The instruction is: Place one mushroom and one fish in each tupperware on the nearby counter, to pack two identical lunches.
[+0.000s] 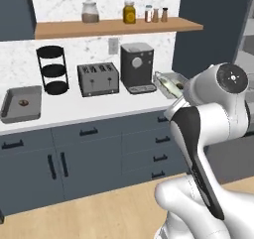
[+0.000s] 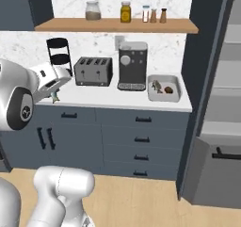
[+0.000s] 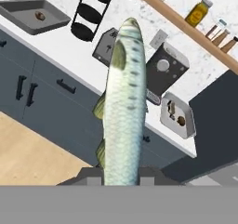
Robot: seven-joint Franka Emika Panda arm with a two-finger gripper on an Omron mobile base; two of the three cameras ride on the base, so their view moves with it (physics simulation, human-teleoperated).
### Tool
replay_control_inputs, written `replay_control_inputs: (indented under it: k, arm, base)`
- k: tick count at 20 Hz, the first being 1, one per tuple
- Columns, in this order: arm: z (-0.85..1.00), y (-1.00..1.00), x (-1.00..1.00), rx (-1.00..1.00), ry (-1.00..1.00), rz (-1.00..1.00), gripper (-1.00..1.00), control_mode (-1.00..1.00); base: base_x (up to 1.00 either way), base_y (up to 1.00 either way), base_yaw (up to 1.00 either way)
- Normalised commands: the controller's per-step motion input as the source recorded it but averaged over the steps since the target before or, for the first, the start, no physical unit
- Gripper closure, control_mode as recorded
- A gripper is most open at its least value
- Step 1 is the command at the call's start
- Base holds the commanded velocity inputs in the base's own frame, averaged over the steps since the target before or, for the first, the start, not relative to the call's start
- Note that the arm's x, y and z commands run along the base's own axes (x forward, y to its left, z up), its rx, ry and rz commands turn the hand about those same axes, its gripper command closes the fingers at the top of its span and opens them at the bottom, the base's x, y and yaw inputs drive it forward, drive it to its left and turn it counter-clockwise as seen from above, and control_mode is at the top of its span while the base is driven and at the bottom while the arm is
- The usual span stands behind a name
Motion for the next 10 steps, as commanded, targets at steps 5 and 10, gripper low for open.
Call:
replay_control_inputs:
  k: [5,10]
  arm:
    - [0.00,0.00,0.00,0.00,0.00,0.00,1.00,1.00]
    - [0.00,0.00,0.00,0.00,0.00,0.00,1.00,1.00]
  base:
    - [-0.01,1.00,0.07]
    - [0.04,1.00,0.06]
